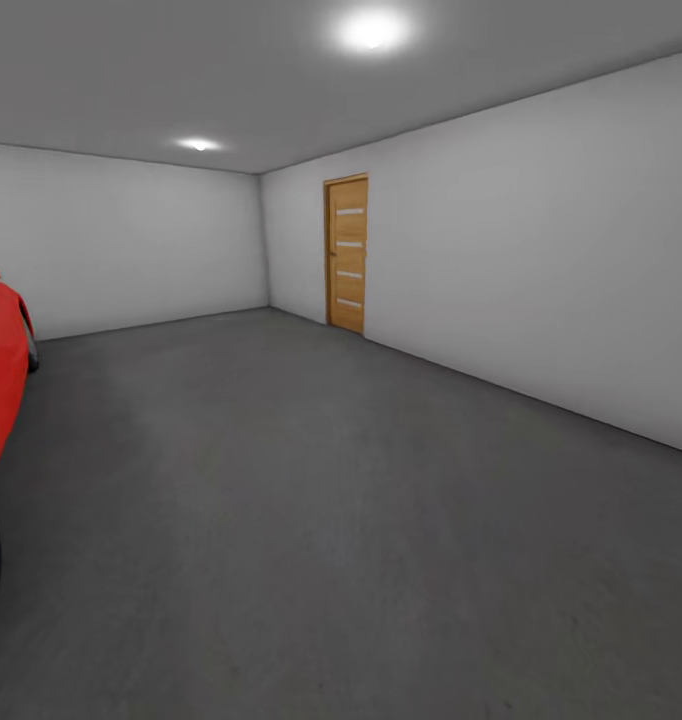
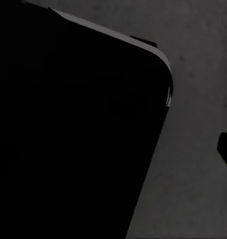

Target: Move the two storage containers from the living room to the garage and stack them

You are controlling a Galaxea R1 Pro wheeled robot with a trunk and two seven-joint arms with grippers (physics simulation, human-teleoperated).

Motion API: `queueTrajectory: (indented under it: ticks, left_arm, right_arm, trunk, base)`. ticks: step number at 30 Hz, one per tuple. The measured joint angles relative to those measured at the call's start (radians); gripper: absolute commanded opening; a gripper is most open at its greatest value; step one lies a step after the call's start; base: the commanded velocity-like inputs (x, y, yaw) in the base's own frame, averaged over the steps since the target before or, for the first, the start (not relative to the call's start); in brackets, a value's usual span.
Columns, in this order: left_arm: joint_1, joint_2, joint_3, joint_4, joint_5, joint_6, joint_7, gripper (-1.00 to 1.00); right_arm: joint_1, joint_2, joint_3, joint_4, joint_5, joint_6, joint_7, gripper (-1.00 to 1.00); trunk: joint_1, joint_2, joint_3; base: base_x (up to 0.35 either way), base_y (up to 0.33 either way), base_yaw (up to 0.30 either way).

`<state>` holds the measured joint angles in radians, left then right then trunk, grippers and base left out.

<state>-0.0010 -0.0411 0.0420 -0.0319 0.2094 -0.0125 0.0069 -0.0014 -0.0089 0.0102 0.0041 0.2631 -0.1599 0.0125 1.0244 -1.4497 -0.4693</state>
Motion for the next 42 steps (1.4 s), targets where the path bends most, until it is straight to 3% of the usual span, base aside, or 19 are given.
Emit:
queueTrajectory:
  ticks: [16,29,42]
  left_arm:
    - [0.000,0.000,0.000,0.000,0.000,-0.001,0.000,1.00]
    - [0.000,0.001,0.000,0.000,0.000,-0.001,0.000,1.00]
    - [0.000,0.000,0.000,0.000,0.000,-0.001,0.000,1.00]
  right_arm:
    - [0.000,0.001,-0.001,0.000,0.000,0.000,-0.001,1.00]
    - [0.000,0.002,0.000,0.000,-0.002,-0.001,-0.002,1.00]
    - [0.000,0.002,0.001,0.000,-0.002,0.002,0.001,1.00]
  trunk:
    - [0.000,0.000,0.000]
    - [0.000,0.000,0.000]
    - [0.000,0.000,0.000]
  base:
    - [0.322,0.000,0.005]
    - [0.322,0.000,0.223]
    - [0.322,0.000,0.015]
